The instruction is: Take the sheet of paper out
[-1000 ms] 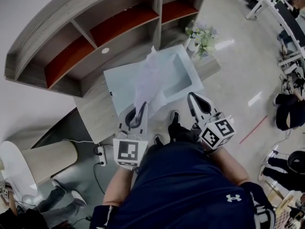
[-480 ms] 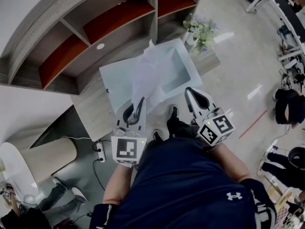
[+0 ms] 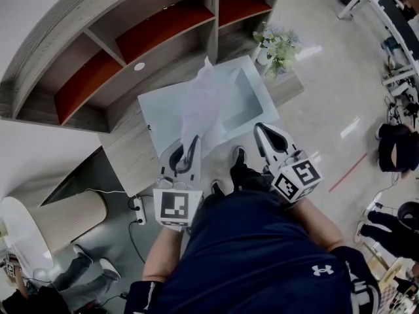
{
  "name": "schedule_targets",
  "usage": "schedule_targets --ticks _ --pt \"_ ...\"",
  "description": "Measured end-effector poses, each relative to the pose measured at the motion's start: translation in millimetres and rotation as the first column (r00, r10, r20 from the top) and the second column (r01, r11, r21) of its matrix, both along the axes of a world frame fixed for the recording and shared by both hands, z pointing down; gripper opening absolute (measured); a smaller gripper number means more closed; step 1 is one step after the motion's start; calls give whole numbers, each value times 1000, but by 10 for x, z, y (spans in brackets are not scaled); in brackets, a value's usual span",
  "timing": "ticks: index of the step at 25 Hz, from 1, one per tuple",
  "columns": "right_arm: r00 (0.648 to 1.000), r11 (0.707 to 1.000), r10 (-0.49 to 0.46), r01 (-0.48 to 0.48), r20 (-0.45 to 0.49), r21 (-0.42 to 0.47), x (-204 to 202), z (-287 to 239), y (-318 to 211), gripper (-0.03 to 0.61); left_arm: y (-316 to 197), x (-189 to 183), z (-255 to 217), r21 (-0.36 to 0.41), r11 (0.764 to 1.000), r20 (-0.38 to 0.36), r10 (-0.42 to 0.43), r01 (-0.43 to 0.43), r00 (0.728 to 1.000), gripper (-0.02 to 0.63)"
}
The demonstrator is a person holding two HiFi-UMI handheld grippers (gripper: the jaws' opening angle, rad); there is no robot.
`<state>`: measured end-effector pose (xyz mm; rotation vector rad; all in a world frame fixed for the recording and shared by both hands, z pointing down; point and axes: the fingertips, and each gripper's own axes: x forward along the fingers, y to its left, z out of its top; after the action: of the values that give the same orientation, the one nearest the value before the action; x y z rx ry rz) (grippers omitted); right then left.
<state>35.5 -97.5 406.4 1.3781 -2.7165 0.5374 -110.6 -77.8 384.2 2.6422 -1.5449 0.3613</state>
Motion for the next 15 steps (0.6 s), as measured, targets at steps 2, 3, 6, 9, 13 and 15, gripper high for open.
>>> schedule_targets --ticks 2,3,6,9,13,15 --pt "1000 1000 -4 4 -2 -1 -6 -8 -1 14 -5 -3 -2 -1 1000 -3 -2 2 1000 29" --pt "1000 1000 -5 5 -4 0 -5 -13 -3 14 -7 -2 -5 -1 1000 -3 -2 2 1000 31" --pt "1000 1000 -7 7 -6 3 13 -18 -23 14 -24 23 -2 0 1000 5 3 -3 1000 30" --pt "1000 1000 -8 8 -4 -2 23 -1 -50 14 -40 42 19 -11 1000 10 7 -7 1000 29" --pt "1000 1000 -14 14 -3 -7 16 36 -64 14 -64 56 30 -6 1000 11 8 -8 1000 31" --pt "1000 1000 -16 16 -1 -8 22 39 -77 14 -83 68 20 -4 1000 13 8 -8 1000 30"
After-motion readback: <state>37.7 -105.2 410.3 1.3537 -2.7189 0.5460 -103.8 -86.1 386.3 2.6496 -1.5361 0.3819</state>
